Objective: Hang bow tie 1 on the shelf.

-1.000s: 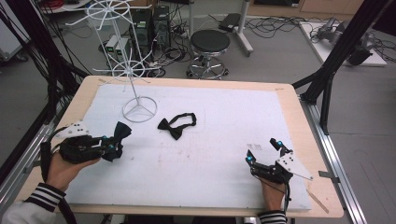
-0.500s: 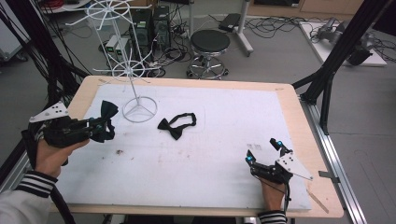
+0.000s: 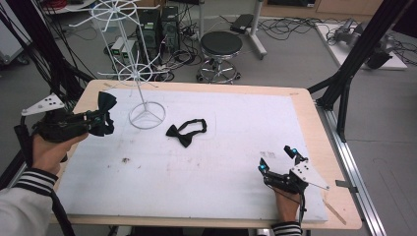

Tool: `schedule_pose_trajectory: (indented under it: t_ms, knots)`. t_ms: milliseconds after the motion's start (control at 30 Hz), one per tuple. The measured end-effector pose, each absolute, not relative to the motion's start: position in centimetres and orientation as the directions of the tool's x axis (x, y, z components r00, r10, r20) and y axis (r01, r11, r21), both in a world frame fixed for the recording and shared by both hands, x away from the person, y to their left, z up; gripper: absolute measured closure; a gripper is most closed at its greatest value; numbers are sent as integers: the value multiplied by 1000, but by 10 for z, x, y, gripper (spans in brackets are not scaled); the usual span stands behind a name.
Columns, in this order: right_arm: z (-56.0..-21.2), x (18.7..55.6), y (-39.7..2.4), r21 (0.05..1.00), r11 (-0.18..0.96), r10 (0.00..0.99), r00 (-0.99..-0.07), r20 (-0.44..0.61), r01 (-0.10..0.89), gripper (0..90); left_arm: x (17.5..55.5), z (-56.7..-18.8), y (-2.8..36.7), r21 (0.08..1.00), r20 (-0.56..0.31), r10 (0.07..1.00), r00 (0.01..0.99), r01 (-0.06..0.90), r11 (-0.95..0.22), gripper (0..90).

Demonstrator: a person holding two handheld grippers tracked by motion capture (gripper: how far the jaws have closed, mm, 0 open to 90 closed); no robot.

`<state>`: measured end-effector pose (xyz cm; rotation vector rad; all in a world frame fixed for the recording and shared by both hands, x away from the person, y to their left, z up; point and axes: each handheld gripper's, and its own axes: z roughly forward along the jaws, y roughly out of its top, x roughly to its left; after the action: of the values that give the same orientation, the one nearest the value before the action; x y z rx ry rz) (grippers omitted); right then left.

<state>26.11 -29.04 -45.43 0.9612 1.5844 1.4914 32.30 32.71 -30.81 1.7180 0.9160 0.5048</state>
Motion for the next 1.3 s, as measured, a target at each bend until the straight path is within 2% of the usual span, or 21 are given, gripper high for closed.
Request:
schedule_pose_trajectory:
  t_ms: [733, 1300]
  knots:
    - [-454, 261, -290, 999, 40, 896, -444, -23, 29, 35, 352, -283, 342, 952, -84, 850, 520, 293, -85, 743]
    - [-454, 261, -291, 999, 39, 895, -445, -22, 29, 35, 369, -269, 337, 953, -67, 857, 511, 287, -96, 742]
